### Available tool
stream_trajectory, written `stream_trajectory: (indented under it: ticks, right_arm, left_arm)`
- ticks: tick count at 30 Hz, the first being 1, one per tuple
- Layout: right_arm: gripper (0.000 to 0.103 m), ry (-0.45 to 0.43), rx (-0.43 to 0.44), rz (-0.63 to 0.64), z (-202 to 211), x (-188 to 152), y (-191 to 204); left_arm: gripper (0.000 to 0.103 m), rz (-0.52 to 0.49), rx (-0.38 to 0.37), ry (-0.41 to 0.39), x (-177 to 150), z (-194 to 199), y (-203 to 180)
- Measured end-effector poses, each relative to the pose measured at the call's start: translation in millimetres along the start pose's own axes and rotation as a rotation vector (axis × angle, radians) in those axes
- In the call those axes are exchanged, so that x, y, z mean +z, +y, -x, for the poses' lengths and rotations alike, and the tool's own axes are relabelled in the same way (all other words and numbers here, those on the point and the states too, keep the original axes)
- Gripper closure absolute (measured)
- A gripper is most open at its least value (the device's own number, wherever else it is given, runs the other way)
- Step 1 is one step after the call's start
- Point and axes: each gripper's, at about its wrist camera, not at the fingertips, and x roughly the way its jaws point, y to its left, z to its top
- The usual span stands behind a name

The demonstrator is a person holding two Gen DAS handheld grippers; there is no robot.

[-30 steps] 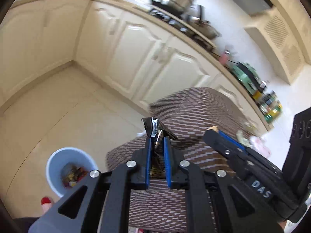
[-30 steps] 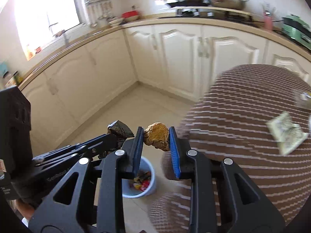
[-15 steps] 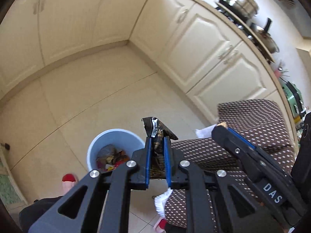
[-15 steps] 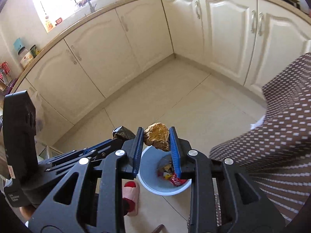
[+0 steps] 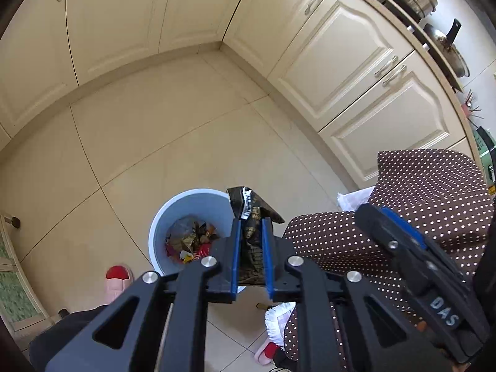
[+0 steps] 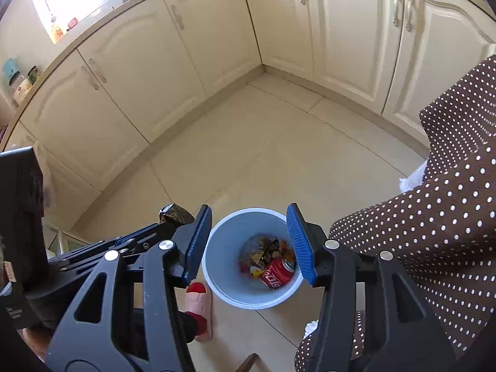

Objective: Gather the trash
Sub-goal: 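Open right tool to drop the brown lump while left tool drops the black bag, then move both tools back toward the green-white wrapper packets on the table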

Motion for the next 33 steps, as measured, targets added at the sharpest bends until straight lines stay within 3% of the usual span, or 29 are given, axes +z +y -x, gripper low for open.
stream_trajectory:
  ticks: [11, 16, 22, 33]
  right_arm:
    - [0.051, -0.001, 0.005, -0.002, 3.2, -0.8, -0.4]
    - [0.051, -0.005, 0.003, -0.002, 4.8, 0.2, 1.8]
    - [0.051, -0.009, 0.004, -0.002, 8.9, -0.4, 2.3]
    - [0.051, -0.089, -0.004, -0.002, 57.9, 2.7, -1.7]
  left_arm:
    - [0.088, -0.009, 0.002, -0.009, 4.4, -2.1, -9.4]
    - [0.076, -0.007, 0.012, -0.034, 6.0, 3.4, -10.6]
    - [0.074, 0.001, 0.007, -0.038, 6.1, 10.9, -11.7]
    - [0.073, -0.064, -0.030, -0.107, -0.9, 61.3, -47.5]
